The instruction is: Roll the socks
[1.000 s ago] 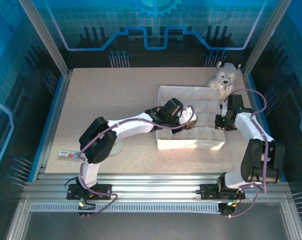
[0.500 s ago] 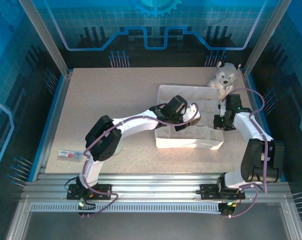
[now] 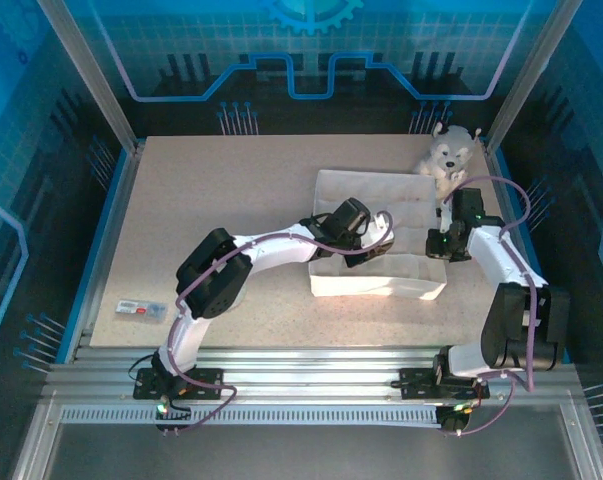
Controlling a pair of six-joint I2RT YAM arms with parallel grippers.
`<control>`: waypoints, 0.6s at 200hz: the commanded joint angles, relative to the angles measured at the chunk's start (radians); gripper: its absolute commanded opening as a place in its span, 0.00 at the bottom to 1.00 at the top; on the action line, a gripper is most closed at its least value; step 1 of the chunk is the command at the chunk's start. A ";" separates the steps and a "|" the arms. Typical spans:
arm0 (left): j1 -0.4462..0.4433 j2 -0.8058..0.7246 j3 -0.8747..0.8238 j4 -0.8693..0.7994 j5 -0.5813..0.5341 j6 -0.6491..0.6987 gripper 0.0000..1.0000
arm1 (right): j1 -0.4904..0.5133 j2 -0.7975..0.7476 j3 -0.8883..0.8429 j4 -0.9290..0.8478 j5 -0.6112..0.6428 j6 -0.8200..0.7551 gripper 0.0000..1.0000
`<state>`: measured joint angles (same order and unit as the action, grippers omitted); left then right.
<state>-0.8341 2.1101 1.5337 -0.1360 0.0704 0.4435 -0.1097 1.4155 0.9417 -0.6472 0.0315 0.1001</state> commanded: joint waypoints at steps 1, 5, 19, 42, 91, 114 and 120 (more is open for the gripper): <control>0.007 -0.051 -0.036 -0.007 0.023 -0.016 0.33 | 0.016 -0.029 0.044 -0.043 -0.037 0.018 0.25; 0.007 -0.056 -0.035 -0.008 0.022 -0.015 0.35 | 0.015 -0.030 0.047 -0.047 -0.039 0.019 0.26; 0.009 -0.072 -0.032 -0.017 0.031 -0.010 0.41 | 0.015 -0.038 0.056 -0.054 -0.048 0.024 0.28; 0.010 -0.098 -0.036 -0.023 0.047 -0.008 0.48 | 0.016 -0.073 0.068 -0.063 -0.061 0.032 0.29; 0.011 -0.153 -0.064 0.000 0.074 -0.013 0.57 | 0.038 -0.162 0.096 -0.073 -0.070 0.048 0.31; 0.015 -0.176 -0.067 0.002 0.084 -0.022 0.58 | 0.087 -0.166 0.111 -0.081 -0.073 0.065 0.30; 0.016 -0.185 -0.069 0.004 0.087 -0.024 0.58 | 0.103 -0.165 0.112 -0.080 -0.075 0.072 0.30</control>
<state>-0.8265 1.9892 1.4780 -0.1295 0.1165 0.4431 -0.0612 1.2617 1.0260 -0.6930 -0.0170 0.1383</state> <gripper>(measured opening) 0.576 0.303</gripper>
